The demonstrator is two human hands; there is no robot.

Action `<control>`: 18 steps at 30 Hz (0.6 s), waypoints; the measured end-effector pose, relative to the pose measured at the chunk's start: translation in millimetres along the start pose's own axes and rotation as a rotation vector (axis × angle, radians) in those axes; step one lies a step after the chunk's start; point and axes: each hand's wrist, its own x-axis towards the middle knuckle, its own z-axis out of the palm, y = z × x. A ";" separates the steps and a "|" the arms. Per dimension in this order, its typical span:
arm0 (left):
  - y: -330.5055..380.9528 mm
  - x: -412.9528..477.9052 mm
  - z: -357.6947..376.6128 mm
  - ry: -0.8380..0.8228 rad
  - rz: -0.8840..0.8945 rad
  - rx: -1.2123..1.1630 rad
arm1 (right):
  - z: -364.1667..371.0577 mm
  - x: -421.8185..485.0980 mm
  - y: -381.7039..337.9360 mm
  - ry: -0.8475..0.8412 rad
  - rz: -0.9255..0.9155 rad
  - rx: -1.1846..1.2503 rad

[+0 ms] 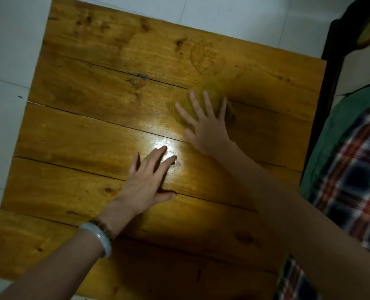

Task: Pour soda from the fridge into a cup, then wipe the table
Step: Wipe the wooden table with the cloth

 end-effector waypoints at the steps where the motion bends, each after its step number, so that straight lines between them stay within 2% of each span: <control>1: -2.3 2.2 -6.6 0.048 -0.021 -0.047 | 6.7 -20.6 4.7 -0.006 -0.082 -0.021; 3: -11.5 11.1 -19.5 0.121 -0.052 -0.029 | 18.2 -59.0 33.0 -0.004 -0.112 -0.014; 7: -26.9 37.4 -36.6 -0.028 -0.089 0.026 | 16.8 -99.0 112.1 -0.052 0.193 0.018; 11: -27.7 53.8 -35.5 -0.202 -0.101 0.069 | -11.0 -34.6 159.9 -0.024 0.555 0.188; 13: -27.2 55.1 -33.7 -0.231 -0.127 0.068 | -27.4 15.2 158.2 -0.001 0.647 0.260; 15: -25.9 56.5 -34.3 -0.238 -0.137 0.065 | -33.2 47.0 136.1 -0.003 0.580 0.228; 18: -25.4 56.7 -36.3 -0.227 -0.144 0.046 | -23.6 45.7 79.1 -0.022 0.257 0.103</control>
